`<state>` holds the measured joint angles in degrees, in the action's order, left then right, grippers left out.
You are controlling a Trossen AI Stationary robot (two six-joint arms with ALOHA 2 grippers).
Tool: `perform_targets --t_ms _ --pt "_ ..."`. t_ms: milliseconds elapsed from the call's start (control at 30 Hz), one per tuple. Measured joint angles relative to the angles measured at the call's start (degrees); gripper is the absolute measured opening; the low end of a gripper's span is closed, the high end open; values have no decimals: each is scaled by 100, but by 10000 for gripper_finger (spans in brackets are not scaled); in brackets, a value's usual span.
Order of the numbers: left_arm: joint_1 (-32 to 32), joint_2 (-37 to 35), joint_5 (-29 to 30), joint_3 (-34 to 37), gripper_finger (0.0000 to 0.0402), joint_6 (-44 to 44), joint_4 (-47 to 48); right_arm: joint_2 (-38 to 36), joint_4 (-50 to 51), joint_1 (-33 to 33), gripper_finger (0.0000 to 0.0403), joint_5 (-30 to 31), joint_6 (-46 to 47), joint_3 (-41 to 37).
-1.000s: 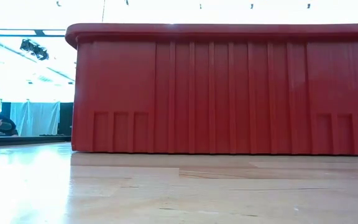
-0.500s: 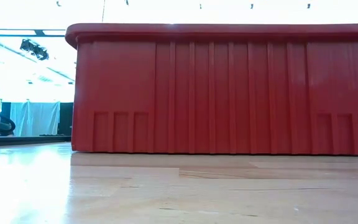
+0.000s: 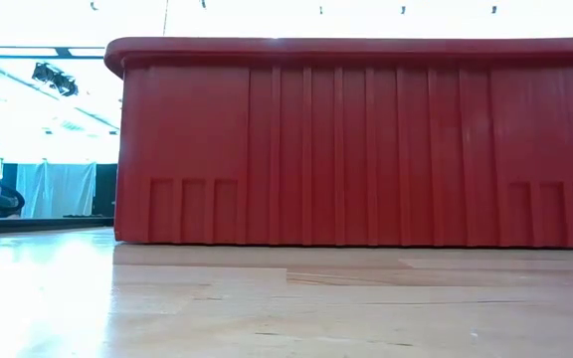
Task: Pick and place slides into bin
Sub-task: Put the pink slide into the red bin
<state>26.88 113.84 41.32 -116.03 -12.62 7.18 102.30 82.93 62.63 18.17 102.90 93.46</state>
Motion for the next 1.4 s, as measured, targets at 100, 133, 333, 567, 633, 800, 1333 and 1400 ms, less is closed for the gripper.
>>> perform_targets --t_ms 100,133,333,567,633,800,1333,1400 --pt "-30 0 2 0 178 -33 -5 -494 -25 150 9 1230 -228 126" --pt "-43 0 0 0 177 -2 -12 -659 -31 206 10 1647 -382 172" --pt "-101 -120 -2 9 180 179 2 -1597 -314 444 11 3987 -1757 189" --pt "-169 -205 -46 7 193 125 35 -2377 -783 439 17 4621 -4377 184" --pt "-177 -228 -56 7 200 149 27 -2572 -919 444 16 4780 -4847 184" --pt "-197 -236 -371 7 221 89 56 -3020 -1135 441 9 4817 -5716 182" --pt "-636 -236 -744 4 260 -671 437 -3173 -1252 441 13 4271 -6048 180" --pt "-702 -236 -1121 4 259 -666 467 -3144 -1250 441 11 4252 -6055 176"
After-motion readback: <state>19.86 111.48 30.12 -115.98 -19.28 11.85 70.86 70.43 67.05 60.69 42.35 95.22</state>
